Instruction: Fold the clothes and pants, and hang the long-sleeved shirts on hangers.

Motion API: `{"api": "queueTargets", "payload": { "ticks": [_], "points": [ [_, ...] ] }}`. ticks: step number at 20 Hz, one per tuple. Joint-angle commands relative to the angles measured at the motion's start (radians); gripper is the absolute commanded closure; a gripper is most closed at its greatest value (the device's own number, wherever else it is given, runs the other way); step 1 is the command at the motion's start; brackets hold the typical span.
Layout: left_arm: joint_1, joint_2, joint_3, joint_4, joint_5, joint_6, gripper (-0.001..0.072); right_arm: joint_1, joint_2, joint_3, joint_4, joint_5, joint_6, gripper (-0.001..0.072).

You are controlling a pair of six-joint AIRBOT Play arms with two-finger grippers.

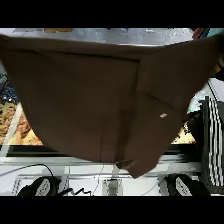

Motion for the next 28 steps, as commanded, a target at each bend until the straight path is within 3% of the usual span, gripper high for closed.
{"api": "queueTargets", "payload": {
  "ticks": [1,5,7,9,12,15,20,24,28],
  "points": [
    [-0.085,-0.278,0.000,0.067,-0.140,-0.024,0.0692,0.001,-0.275,0.001,0.003,0.111,0.050,0.0697],
    [-0.179,-0.617,0.000,0.067,-0.027,0.011,0.0692,0.004,-0.531,0.001,0.002,0.046,0.050,0.0697],
    [-0.191,-0.736,0.000,-0.045,0.068,0.012,0.0692,0.021,-0.624,0.001,0.001,-0.016,0.050,0.0697],
    [-0.204,-0.816,0.000,-0.159,0.111,0.055,0.0692,0.049,-0.698,0.001,-0.004,-0.074,0.049,0.0697],
    [-0.216,-0.864,0.000,-0.167,0.154,0.065,0.0692,0.076,-0.760,0.001,-0.061,-0.124,0.050,0.0697],
    [-0.211,-0.867,0.000,-0.074,0.117,0.064,0.0692,0.077,-0.765,0.000,-0.175,-0.047,0.050,0.0697],
    [-0.243,-0.867,0.000,0.212,-0.006,-0.029,0.0693,0.084,-0.766,-0.040,-0.322,0.261,0.051,0.0698],
    [-0.244,-0.867,0.000,0.282,-0.010,-0.134,0.0693,0.084,-0.765,-0.046,-0.392,0.291,0.076,0.0697],
    [-0.243,-0.867,0.000,0.282,-0.055,-0.149,0.0692,0.084,-0.765,-0.045,-0.473,0.284,0.122,0.0697]
  ]
}}
